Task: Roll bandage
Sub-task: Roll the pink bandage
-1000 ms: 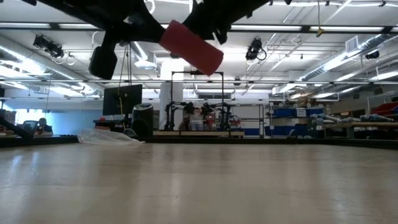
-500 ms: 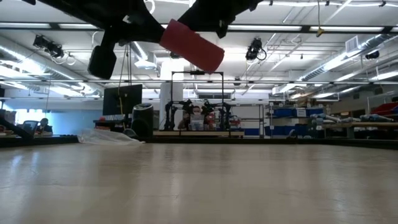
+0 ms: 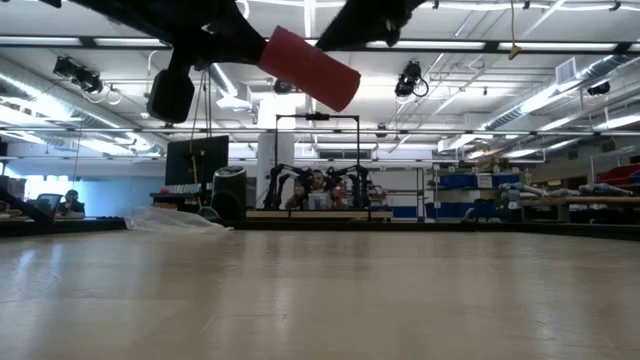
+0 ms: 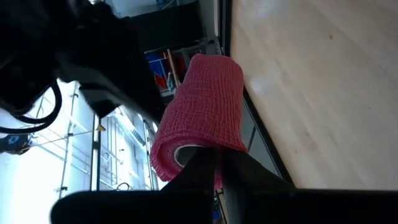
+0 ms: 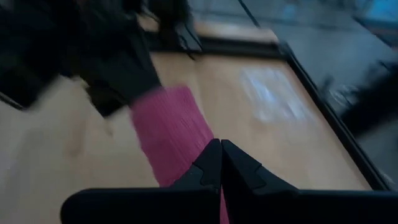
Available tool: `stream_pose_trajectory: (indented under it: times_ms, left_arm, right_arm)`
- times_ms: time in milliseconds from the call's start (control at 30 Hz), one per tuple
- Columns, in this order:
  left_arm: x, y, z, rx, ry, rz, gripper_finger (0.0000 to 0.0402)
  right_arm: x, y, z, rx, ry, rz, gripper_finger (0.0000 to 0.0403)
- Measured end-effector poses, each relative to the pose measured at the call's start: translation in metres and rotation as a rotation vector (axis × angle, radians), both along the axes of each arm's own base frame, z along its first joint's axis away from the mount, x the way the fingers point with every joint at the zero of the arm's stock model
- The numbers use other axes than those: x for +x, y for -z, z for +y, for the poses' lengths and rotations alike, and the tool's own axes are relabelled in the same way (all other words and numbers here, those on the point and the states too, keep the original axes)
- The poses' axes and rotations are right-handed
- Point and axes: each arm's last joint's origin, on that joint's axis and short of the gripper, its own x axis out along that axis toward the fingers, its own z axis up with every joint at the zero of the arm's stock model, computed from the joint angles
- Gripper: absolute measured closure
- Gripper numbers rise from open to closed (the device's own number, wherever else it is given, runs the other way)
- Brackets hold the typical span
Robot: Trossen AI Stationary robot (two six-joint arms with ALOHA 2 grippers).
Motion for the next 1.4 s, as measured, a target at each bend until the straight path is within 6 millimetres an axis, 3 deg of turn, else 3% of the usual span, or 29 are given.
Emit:
stream_pose_trajectory:
  times_ms: [267, 533, 733, 1000, 1400]
  left_arm:
    - [0.001, -0.003, 0.0, -0.056, -0.01, -0.065, 0.0386]
    - [0.009, 0.0, 0.022, -0.377, -0.143, -0.33, 0.0386]
    - [0.018, 0.008, 0.044, -0.813, -0.159, -0.534, 0.0386]
    - [0.028, 0.028, 0.078, -1.487, -0.26, -0.557, 0.0386]
    - [0.052, 0.082, 0.106, -1.592, -0.334, -0.474, 0.0374]
  right_arm:
    - [-0.001, 0.013, 0.001, 0.019, 0.064, 0.068, 0.04]
    - [-0.028, -0.016, 0.003, -0.066, 0.15, 0.023, 0.04]
    - [-0.04, -0.021, 0.004, -0.03, 0.176, 0.045, 0.0401]
    - [-0.041, -0.011, 0.004, -0.017, 0.197, 0.104, 0.0401]
    - [-0.039, -0.006, 0.002, -0.036, 0.2, 0.14, 0.0402]
